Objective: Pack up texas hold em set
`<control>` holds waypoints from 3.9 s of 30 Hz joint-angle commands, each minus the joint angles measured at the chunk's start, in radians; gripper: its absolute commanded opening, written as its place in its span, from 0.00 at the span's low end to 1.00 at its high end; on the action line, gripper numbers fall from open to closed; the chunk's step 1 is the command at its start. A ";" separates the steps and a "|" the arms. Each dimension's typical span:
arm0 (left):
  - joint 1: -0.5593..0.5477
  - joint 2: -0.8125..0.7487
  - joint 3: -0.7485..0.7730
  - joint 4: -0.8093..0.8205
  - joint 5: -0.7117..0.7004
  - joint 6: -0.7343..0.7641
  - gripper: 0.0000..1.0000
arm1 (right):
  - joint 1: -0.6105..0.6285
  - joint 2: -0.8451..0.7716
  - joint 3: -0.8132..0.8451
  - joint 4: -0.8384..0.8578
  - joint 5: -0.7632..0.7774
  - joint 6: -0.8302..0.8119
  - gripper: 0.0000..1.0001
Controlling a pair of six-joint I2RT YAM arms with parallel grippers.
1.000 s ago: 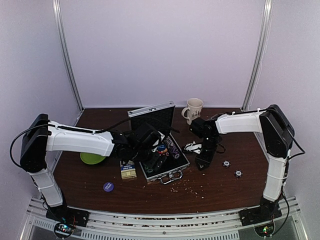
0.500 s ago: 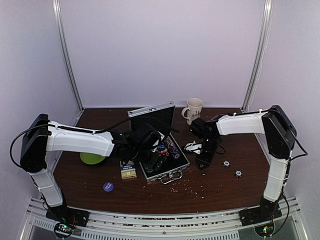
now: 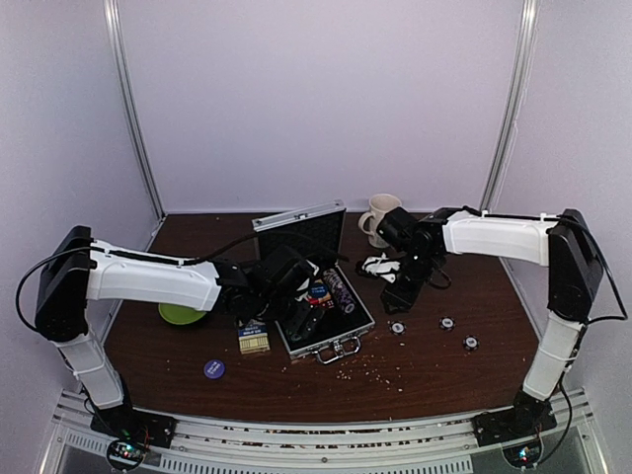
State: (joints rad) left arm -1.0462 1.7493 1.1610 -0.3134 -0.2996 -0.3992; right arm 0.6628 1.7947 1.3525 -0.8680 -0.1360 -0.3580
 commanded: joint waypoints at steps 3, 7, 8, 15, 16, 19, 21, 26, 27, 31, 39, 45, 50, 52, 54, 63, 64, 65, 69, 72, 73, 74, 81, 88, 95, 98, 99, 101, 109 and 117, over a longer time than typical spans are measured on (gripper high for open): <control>0.004 -0.061 -0.038 0.022 -0.028 -0.029 0.91 | 0.006 0.126 0.047 -0.099 0.009 0.015 0.56; 0.005 -0.060 -0.037 0.019 -0.030 -0.026 0.91 | 0.006 0.149 0.037 -0.114 0.013 0.019 0.59; 0.004 -0.058 -0.035 0.019 -0.029 -0.026 0.91 | 0.006 0.157 0.037 -0.119 0.012 0.019 0.59; 0.004 -0.045 -0.017 0.015 -0.025 -0.020 0.91 | 0.008 0.184 0.025 -0.112 0.001 0.025 0.60; 0.004 -0.045 -0.017 0.014 -0.026 -0.020 0.91 | 0.008 0.190 0.026 -0.112 0.001 0.026 0.59; 0.005 -0.044 -0.017 0.011 -0.026 -0.020 0.91 | 0.007 0.203 0.021 -0.106 0.004 0.030 0.59; 0.004 -0.045 -0.017 0.010 -0.027 -0.020 0.91 | 0.009 0.211 0.017 -0.094 0.004 0.032 0.58; 0.005 -0.042 -0.017 0.007 -0.029 -0.020 0.91 | 0.012 0.240 0.003 -0.064 0.006 0.042 0.54; 0.005 -0.042 -0.016 0.007 -0.030 -0.020 0.91 | 0.014 0.245 0.000 -0.061 0.009 0.044 0.53; 0.005 -0.042 -0.013 0.005 -0.031 -0.020 0.91 | 0.019 0.259 -0.013 -0.061 0.017 0.052 0.45; 0.005 -0.032 -0.006 0.005 -0.034 -0.016 0.91 | 0.023 0.249 -0.011 -0.099 -0.001 0.049 0.31; 0.005 -0.039 -0.011 -0.001 -0.042 -0.020 0.91 | 0.020 0.145 0.002 -0.110 0.041 0.056 0.29; 0.005 -0.045 -0.011 -0.009 -0.058 -0.018 0.91 | 0.020 0.062 0.047 -0.122 0.052 0.059 0.30; 0.005 -0.045 -0.010 -0.013 -0.061 -0.020 0.91 | 0.023 0.047 0.070 -0.120 0.020 0.056 0.30; 0.005 -0.046 -0.011 -0.016 -0.062 -0.023 0.91 | 0.032 0.041 0.089 -0.107 -0.003 0.056 0.31; 0.004 -0.096 -0.039 -0.041 -0.093 -0.049 0.91 | 0.119 0.103 0.168 0.042 -0.050 0.078 0.31; 0.005 -0.103 -0.044 -0.044 -0.098 -0.052 0.91 | 0.129 0.115 0.178 0.054 -0.046 0.081 0.32; 0.004 -0.109 -0.050 -0.048 -0.101 -0.055 0.91 | 0.140 0.127 0.190 0.065 -0.041 0.083 0.32; 0.005 -0.128 -0.070 -0.051 -0.111 -0.070 0.91 | 0.167 0.180 0.226 0.107 0.017 0.090 0.32; 0.005 -0.133 -0.078 -0.051 -0.113 -0.077 0.92 | 0.172 0.228 0.244 0.122 0.068 0.100 0.32; 0.005 -0.134 -0.079 -0.051 -0.112 -0.079 0.92 | 0.171 0.241 0.247 0.126 0.081 0.103 0.32; 0.004 -0.135 -0.082 -0.052 -0.113 -0.080 0.92 | 0.170 0.249 0.245 0.132 0.092 0.109 0.32; 0.004 -0.138 -0.090 -0.043 -0.121 -0.086 0.92 | 0.172 0.249 0.210 0.156 0.100 0.127 0.32; 0.008 -0.129 -0.080 -0.053 -0.087 -0.045 0.88 | 0.169 0.144 0.175 0.162 0.094 0.128 0.35; 0.046 -0.118 -0.020 -0.085 0.061 0.080 0.74 | 0.151 0.020 0.102 0.144 0.007 0.117 0.42; 0.055 -0.074 0.045 -0.131 0.108 0.115 0.73 | 0.116 0.009 0.079 0.130 -0.054 0.134 0.42; 0.058 -0.055 0.068 -0.145 0.121 0.120 0.73 | 0.099 0.009 0.067 0.135 -0.079 0.142 0.43; 0.068 -0.014 0.112 -0.170 0.137 0.115 0.71 | 0.068 0.024 0.051 0.146 -0.125 0.157 0.43; 0.083 0.134 0.245 -0.230 0.233 0.031 0.64 | 0.031 0.158 0.066 0.099 -0.281 0.147 0.44; 0.083 0.111 0.226 -0.280 0.223 0.018 0.64 | 0.109 0.128 -0.025 0.078 -0.477 0.082 0.44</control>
State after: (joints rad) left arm -0.9684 1.9026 1.3918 -0.5602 -0.0807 -0.3653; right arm 0.6975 1.9549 1.3865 -0.7231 -0.4381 -0.2169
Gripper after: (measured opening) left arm 0.636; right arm 0.440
